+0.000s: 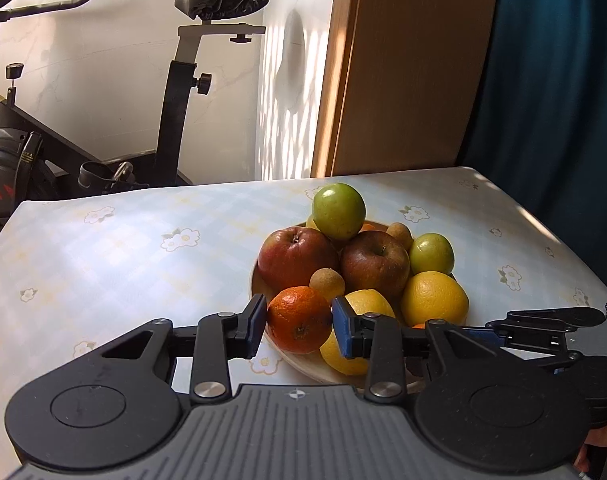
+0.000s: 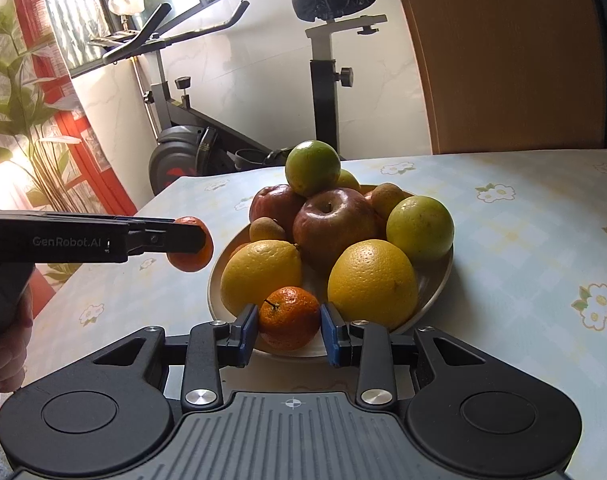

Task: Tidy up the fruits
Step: 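Carry the tangerine with the left tool while the right tool carries its tangerine to the plate, then lower both tangerines onto the plate and open both tools wide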

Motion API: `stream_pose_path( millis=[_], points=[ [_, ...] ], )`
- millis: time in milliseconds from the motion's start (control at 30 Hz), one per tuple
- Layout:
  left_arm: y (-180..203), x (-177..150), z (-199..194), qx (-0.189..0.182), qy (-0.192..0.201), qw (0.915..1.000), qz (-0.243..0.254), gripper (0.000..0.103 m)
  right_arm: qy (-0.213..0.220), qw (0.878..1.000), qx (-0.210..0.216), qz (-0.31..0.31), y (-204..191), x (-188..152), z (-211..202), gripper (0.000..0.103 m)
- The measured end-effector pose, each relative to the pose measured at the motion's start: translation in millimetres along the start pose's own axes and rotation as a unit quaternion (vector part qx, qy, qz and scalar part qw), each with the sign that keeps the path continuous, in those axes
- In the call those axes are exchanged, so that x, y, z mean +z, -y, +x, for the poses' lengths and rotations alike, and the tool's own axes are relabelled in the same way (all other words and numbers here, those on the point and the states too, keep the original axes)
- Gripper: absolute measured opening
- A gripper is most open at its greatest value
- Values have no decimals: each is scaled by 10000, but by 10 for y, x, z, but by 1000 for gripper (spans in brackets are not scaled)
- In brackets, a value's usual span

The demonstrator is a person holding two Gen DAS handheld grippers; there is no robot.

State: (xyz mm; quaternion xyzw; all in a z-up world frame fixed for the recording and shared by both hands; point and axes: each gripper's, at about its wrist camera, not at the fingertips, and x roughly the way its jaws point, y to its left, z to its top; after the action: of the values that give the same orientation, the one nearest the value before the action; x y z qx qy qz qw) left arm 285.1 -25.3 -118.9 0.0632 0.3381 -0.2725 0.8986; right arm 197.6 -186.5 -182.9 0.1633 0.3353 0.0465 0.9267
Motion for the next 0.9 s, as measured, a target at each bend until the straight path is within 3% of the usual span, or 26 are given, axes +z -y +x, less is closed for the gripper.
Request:
stream_pose_path(
  millis=[900],
  points=[
    [-74, 179, 388, 126, -156, 9995, -254, 38, 21, 9998, 54, 199, 52, -42, 4, 34]
  ],
)
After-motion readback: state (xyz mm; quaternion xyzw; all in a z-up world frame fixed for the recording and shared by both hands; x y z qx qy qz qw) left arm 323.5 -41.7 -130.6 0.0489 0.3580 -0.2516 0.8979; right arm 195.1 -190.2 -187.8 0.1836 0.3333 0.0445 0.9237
